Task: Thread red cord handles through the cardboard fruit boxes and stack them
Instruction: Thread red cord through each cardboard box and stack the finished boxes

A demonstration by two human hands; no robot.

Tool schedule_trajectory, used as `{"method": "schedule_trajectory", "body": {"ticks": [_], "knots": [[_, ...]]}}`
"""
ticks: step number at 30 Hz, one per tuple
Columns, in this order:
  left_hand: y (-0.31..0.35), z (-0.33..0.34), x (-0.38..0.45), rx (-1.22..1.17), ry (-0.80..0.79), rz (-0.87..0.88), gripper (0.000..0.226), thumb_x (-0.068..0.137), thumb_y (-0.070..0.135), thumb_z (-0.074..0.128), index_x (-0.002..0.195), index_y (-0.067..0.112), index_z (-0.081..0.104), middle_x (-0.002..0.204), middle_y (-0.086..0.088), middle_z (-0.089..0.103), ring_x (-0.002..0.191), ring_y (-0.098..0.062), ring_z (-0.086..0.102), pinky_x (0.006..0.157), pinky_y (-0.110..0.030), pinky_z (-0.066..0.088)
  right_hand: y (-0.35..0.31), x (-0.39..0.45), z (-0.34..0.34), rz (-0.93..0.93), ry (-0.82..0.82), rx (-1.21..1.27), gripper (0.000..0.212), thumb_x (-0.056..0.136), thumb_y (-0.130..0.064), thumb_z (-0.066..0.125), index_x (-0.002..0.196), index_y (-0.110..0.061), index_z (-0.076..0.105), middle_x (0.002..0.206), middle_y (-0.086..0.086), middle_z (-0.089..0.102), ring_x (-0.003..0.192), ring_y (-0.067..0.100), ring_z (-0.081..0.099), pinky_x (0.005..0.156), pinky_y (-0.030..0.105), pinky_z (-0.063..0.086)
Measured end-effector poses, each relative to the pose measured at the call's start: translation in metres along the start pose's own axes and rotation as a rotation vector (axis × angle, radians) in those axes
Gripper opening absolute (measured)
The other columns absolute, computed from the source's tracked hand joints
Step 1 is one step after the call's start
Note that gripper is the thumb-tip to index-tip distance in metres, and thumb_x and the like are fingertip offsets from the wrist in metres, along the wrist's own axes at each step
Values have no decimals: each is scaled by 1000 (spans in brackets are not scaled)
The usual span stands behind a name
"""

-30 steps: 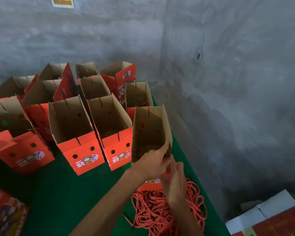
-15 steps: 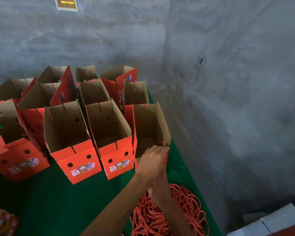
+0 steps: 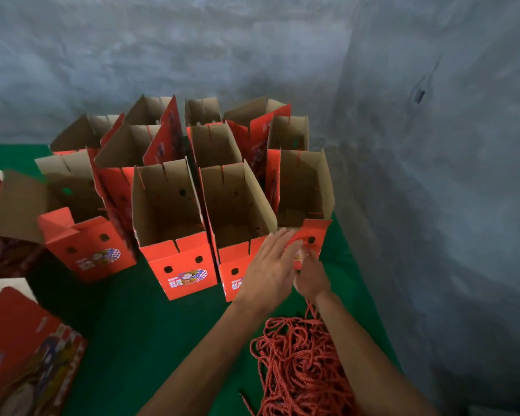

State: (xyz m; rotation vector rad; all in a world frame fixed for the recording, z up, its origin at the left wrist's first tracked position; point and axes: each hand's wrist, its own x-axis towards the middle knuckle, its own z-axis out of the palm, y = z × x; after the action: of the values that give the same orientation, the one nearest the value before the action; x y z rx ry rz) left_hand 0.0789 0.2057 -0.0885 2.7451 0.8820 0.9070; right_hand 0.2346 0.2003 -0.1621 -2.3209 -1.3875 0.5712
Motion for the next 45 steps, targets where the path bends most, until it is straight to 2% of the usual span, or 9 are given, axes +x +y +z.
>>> {"method": "schedule_trajectory", "body": {"ticks": [6, 10, 13, 16, 23, 27, 33, 39, 45], "knots": [[-23, -19, -34, 10, -40, -138, 48, 96, 13, 57, 144, 14, 52, 154, -6, 46, 148, -23, 36, 123, -47, 27, -11, -6, 10, -45, -49, 37, 49, 102, -17, 53, 150, -17, 45, 157, 8, 43, 137, 31, 49, 113, 47, 43], [-36, -39, -67, 74, -9, -228, 46, 94, 16, 62, 140, 16, 55, 149, -5, 51, 141, -23, 45, 121, -46, 32, -35, -53, 42, 4, 76, 154, 21, 106, -35, 47, 97, -24, 63, 105, 2, 74, 78, 7, 63, 71, 28, 54], [-47, -62, -94, 92, 17, -326, 46, 89, 13, 63, 135, 13, 60, 144, -5, 56, 135, -25, 50, 113, -46, 40, -72, -97, 77, -138, 118, 288, 32, 101, -49, 45, 95, -25, 66, 91, -9, 74, 68, -6, 58, 57, 17, 41], [-63, -90, -132, 169, 70, -429, 47, 83, 9, 67, 130, 12, 64, 139, -6, 60, 129, -28, 56, 111, -48, 42, -121, -126, 110, -274, 24, 427, 18, 99, -42, 58, 96, -27, 68, 87, -10, 75, 73, 1, 67, 65, 33, 55], [-97, -187, -227, 621, 8, -948, 61, 92, 25, 54, 150, 9, 41, 160, -19, 32, 153, -38, 17, 121, -64, -5, -236, -170, 163, -523, -232, 557, 37, 101, -42, 60, 129, -19, 66, 104, -6, 75, 80, 4, 72, 75, 38, 61], [-115, -230, -257, 665, -13, -1249, 65, 97, 24, 44, 156, 9, 19, 160, -19, 29, 147, -40, 27, 121, -56, 17, -270, -188, 179, -586, -329, 549, 41, 103, -45, 57, 139, -25, 58, 117, -9, 71, 85, -5, 70, 73, 31, 62], [-120, -249, -245, 502, -24, -1204, 28, 93, 18, 58, 118, 15, 48, 109, -6, 69, 97, -31, 68, 63, -36, 42, -279, -203, 189, -660, -448, 584, 47, 104, -42, 58, 149, -35, 48, 138, -10, 63, 90, 4, 74, 75, 25, 61], [-101, -231, -207, 232, -94, -1074, 16, 91, 22, 52, 107, 20, 50, 99, -8, 66, 92, -38, 64, 66, -37, 43, -260, -200, 175, -698, -241, 524, 62, 99, -13, 61, 154, -30, 39, 155, -12, 45, 137, 11, 51, 110, 33, 47], [-70, -192, -164, -327, -317, -1022, 21, 81, 28, 59, 100, 18, 55, 85, -1, 66, 72, -25, 75, 57, -28, 58, -175, -184, 146, -457, -65, 533, 30, 105, -17, 57, 135, -17, 61, 131, 2, 67, 122, 19, 63, 102, 39, 51]]}}
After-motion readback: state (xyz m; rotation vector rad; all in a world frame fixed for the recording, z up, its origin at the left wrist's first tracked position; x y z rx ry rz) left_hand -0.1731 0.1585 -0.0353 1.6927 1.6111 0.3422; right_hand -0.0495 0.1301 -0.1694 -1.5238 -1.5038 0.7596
